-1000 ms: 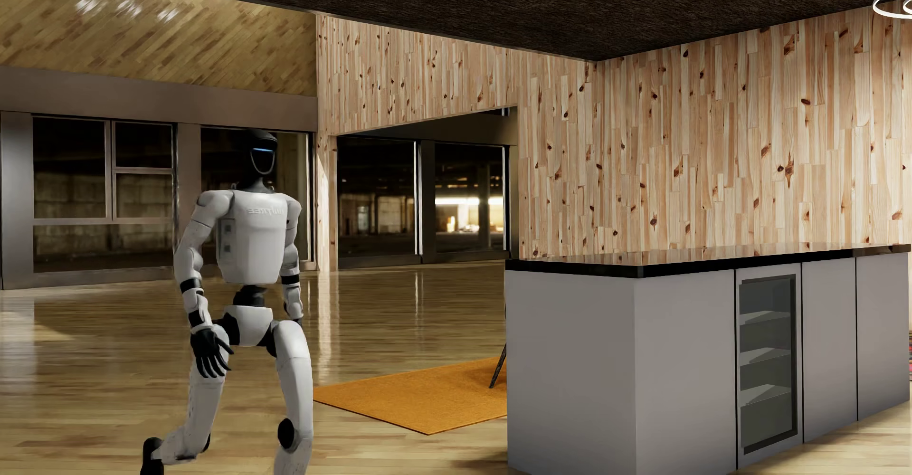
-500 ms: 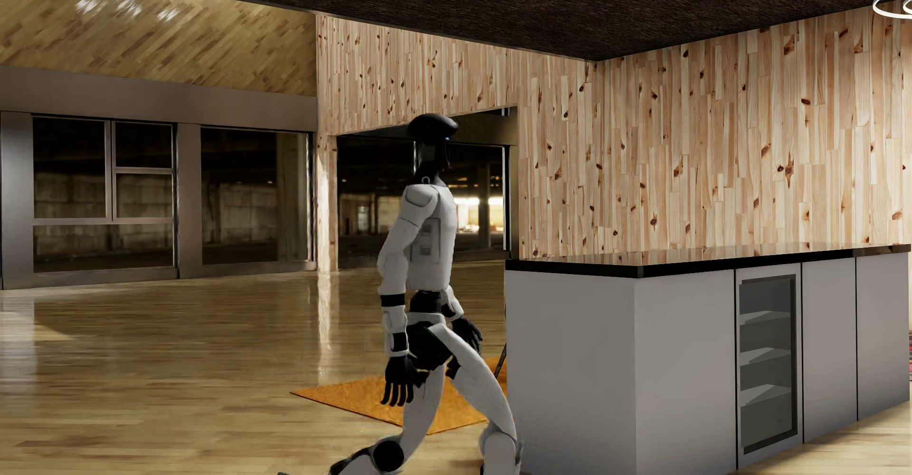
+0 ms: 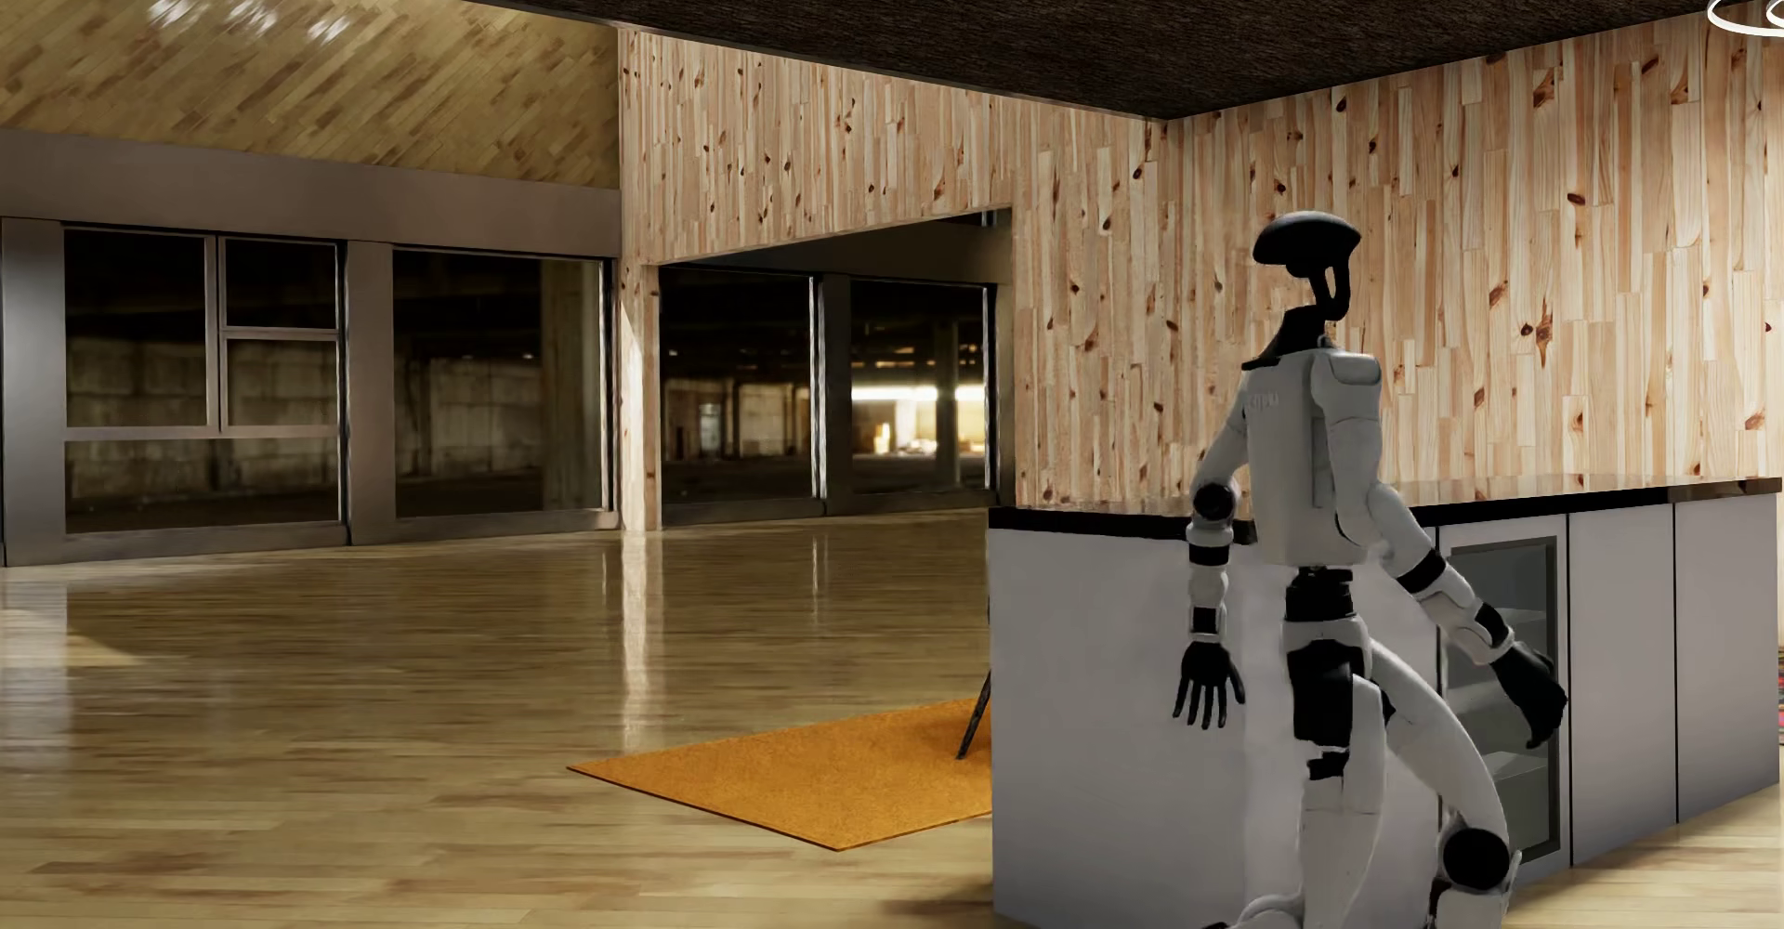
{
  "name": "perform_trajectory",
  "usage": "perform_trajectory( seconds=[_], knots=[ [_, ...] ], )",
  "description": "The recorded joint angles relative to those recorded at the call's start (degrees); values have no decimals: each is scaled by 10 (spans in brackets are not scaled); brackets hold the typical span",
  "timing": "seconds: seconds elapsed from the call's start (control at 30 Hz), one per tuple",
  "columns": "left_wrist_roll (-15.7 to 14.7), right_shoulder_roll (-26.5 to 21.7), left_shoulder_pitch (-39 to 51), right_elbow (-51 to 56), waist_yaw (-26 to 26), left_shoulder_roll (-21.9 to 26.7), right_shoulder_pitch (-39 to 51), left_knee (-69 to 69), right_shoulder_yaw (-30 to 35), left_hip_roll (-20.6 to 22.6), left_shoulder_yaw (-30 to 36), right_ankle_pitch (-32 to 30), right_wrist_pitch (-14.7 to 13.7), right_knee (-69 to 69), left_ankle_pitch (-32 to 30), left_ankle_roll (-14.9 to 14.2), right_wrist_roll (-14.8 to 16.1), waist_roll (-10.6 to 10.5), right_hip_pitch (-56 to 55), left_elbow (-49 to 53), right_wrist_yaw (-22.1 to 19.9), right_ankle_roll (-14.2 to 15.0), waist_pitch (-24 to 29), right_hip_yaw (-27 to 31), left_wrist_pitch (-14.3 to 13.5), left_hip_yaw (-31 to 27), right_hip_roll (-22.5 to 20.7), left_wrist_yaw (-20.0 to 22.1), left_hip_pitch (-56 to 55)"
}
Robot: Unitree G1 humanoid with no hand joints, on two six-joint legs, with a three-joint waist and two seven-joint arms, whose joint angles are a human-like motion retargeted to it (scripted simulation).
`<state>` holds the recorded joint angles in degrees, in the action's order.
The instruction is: Circle the counter
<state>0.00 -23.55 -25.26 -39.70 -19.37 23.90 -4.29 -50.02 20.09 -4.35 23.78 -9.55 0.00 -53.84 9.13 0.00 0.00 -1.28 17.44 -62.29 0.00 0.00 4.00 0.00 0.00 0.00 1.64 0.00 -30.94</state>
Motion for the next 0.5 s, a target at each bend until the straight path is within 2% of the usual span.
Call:
perform_trajectory(
  seconds=[0.03, 0.07, 0.1, 0.13, 0.17, 0.2, 0.23, 0.27, 0.3, 0.33, 0.37, 0.4, 0.43, 0.47, 0.5],
  knots=[
    [0, 6, 6, -13, 25, -6, -17, -3, 19, 30, -4, -31, 0, -128, 23, 0, 0, 4, -51, 9, 0, 0, 16, 0, 0, 0, -1, 0, 51],
    [0, 15, 13, -39, 53, -13, -26, 14, 48, 45, -8, 8, 0, -226, 40, 0, 0, 2, -116, 28, 0, 0, 23, 0, 0, 0, -12, 0, 104],
    [0, 29, 20, -71, 84, -22, -43, 51, 56, 46, -18, 46, 0, -266, 46, 0, 0, -8, -188, 59, 0, 0, 24, 0, 0, 0, -34, 0, 164],
    [0, 39, 25, -94, 122, -29, -71, 93, 51, 41, -30, 46, 0, -240, 46, 0, 0, -23, -250, 100, 0, 0, 23, 0, 0, 0, -57, 0, 225],
    [0, 39, 30, -115, 161, -32, -97, 135, 72, 39, -40, 13, 0, -156, 46, 0, 0, -32, -298, 148, 0, 0, 23, 0, 0, 0, -69, 0, 286],
    [0, 38, 40, -134, 196, -31, -122, 168, 92, 29, -44, -29, 0, -35, 49, 0, 0, -40, -338, 196, 0, 0, 22, 0, 0, 0, -77, 0, 339],
    [0, 36, 59, -151, 224, -28, -144, 189, 104, 21, -46, -32, 0, 92, 56, 0, 0, -43, -370, 238, 0, 0, 20, 0, 0, 0, -75, 0, 380],
    [0, 31, 84, -169, 248, -22, -158, 201, 136, 19, -48, 50, 0, 199, 71, 0, 0, -39, -395, 275, 0, 0, 17, 0, 0, 0, -66, 0, 412],
    [0, 23, 108, -182, 269, -15, -169, 204, 182, 15, -51, 195, 0, 259, 91, 0, 0, -36, -412, 303, 0, 0, 14, 0, 0, 0, -55, 0, 442],
    [0, 18, 125, -188, 292, -12, -186, 200, 200, 9, -64, 294, 0, 267, 107, 0, 0, -33, -432, 326, 0, 0, 12, 0, 0, 0, -39, 0, 470],
    [0, 15, 136, -198, 312, -13, -200, 194, 214, 0, -81, 289, 0, 263, 105, 0, 0, -34, -451, 337, 0, 0, 16, 0, 0, 0, -29, 0, 499],
    [0, 14, 134, -209, 324, -18, -210, 175, 222, -15, -97, 199, 0, 251, 71, 0, 0, -41, -468, 340, 0, 0, 17, 0, 0, 0, -35, 0, 521],
    [0, 16, 125, -219, 328, -24, -219, 132, 218, -32, -107, 68, 0, 223, 3, 0, 0, -52, -484, 333, 0, 0, 6, 0, 0, 0, -51, 0, 518],
    [0, 20, 113, -231, 316, -31, -224, 60, 215, -51, -108, -26, 0, 189, -88, 0, 0, -68, -487, 313, 0, 0, -5, 0, 0, 0, -78, 0, 499],
    [0, 19, 102, -234, 293, -40, -221, -37, 223, -65, -96, -47, 0, 150, -164, 0, 0, -84, -467, 281, 0, 0, -1, 0, 0, 0, -110, 0, 471]
  ],
)
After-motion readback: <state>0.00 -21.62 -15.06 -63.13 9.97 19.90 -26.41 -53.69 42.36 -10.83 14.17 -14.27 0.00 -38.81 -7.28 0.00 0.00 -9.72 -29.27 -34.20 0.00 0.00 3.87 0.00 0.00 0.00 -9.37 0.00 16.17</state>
